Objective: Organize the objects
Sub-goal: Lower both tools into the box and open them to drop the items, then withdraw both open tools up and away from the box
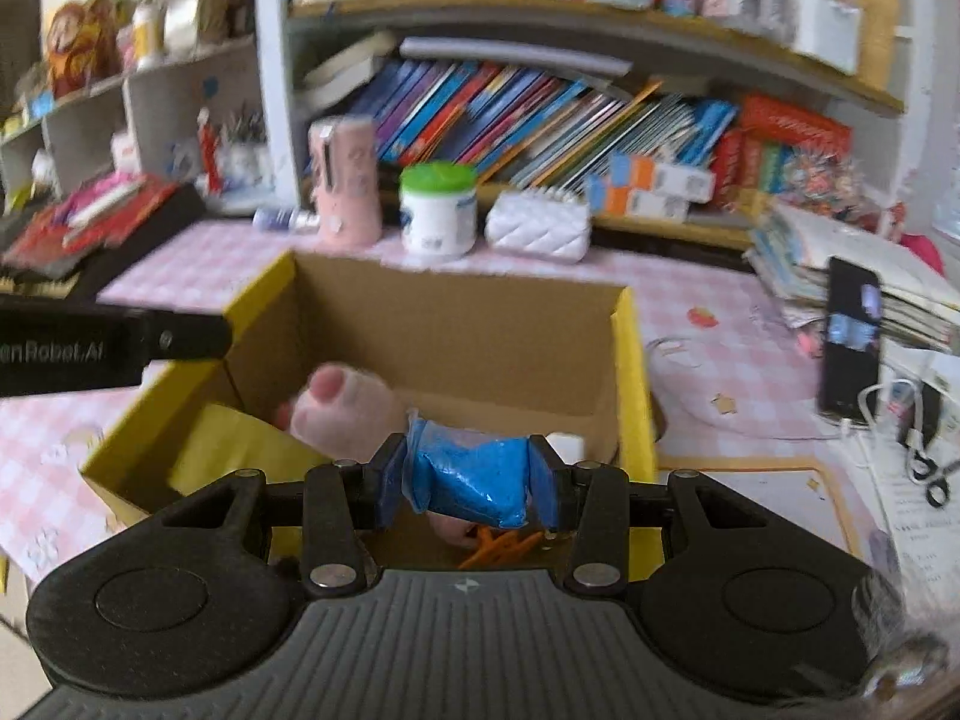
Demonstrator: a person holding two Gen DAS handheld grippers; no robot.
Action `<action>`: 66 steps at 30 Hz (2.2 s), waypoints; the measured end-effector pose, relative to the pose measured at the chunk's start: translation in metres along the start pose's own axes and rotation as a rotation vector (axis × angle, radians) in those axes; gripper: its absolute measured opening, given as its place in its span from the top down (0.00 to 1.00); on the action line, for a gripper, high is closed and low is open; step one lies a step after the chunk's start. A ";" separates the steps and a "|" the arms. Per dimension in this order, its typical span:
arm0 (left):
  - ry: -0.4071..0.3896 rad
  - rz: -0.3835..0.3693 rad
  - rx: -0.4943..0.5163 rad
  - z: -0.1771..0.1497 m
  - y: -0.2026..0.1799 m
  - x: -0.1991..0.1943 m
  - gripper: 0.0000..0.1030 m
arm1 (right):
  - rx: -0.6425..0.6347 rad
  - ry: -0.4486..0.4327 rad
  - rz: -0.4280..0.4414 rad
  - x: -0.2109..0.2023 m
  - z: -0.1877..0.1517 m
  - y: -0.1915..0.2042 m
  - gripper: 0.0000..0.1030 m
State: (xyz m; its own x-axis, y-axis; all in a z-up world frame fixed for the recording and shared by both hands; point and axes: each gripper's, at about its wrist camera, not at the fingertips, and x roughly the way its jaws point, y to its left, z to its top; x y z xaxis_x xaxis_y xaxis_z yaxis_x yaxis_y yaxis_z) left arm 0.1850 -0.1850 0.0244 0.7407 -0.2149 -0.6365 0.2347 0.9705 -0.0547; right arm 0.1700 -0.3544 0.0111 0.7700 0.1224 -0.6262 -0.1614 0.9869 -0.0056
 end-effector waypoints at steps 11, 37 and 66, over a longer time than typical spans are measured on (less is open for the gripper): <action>0.035 0.008 0.009 -0.015 0.000 0.011 0.72 | -0.076 0.144 0.071 0.040 -0.002 0.008 0.61; -0.099 0.042 -0.035 -0.023 -0.001 -0.036 0.27 | 0.039 0.131 0.069 0.032 -0.003 0.004 0.51; -0.024 0.223 -0.109 -0.148 0.074 -0.156 0.03 | 0.159 -0.024 -0.255 -0.135 -0.104 0.133 0.00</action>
State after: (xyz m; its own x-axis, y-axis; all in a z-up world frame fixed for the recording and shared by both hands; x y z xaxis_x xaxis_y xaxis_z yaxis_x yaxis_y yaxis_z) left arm -0.0063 -0.0636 0.0053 0.7819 0.0049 -0.6234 -0.0050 1.0000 0.0016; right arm -0.0193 -0.2510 0.0138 0.7880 -0.1308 -0.6016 0.1365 0.9900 -0.0365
